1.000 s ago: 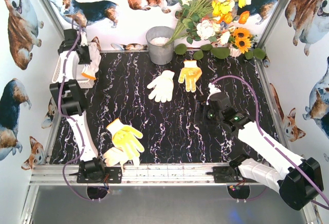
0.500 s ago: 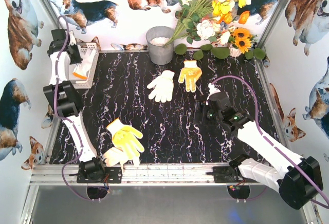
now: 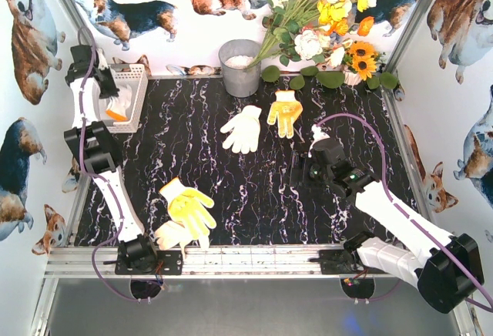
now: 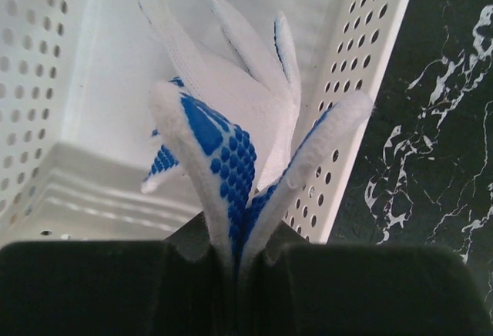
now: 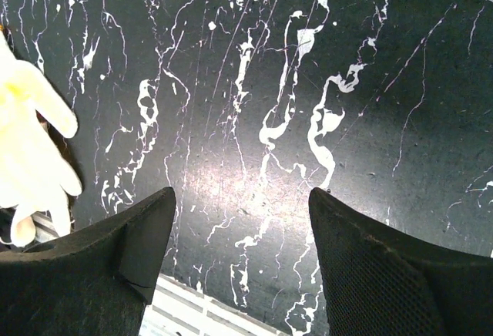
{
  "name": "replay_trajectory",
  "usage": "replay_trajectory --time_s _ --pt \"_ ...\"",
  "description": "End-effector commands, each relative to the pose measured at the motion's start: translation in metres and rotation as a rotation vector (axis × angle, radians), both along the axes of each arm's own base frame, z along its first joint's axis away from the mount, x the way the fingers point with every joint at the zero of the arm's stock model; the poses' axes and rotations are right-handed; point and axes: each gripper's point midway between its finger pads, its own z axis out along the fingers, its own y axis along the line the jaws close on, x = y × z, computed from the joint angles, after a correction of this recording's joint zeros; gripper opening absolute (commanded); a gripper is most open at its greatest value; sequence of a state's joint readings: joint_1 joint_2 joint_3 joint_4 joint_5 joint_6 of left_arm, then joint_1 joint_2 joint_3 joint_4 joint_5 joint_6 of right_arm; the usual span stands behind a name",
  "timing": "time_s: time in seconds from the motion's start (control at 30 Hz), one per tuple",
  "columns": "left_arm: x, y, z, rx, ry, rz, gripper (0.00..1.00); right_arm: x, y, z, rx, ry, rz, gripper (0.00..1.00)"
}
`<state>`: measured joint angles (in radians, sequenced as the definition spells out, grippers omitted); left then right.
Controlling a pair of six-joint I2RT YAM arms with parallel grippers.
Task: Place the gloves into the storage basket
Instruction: Move the bin to the center of the board.
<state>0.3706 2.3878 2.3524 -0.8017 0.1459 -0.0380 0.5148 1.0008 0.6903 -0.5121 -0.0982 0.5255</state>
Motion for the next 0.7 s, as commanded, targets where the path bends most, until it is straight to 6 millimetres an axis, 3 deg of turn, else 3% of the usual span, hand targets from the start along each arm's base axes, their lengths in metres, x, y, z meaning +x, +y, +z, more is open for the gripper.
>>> replay_trajectory --time_s 0.0,0.3,0.67 --pt "0.000 -0.005 -0.009 -0.083 0.000 -0.018 0.00 0.013 0.007 0.016 0.047 -0.070 -0.006 0.72" --pt "0.002 -0.047 -0.026 -0.161 0.030 -0.133 0.00 0.012 0.005 0.018 0.048 -0.079 -0.010 0.72" --pt "0.004 -0.124 -0.029 -0.265 0.026 -0.290 0.00 0.011 0.004 0.016 0.050 -0.079 -0.011 0.72"
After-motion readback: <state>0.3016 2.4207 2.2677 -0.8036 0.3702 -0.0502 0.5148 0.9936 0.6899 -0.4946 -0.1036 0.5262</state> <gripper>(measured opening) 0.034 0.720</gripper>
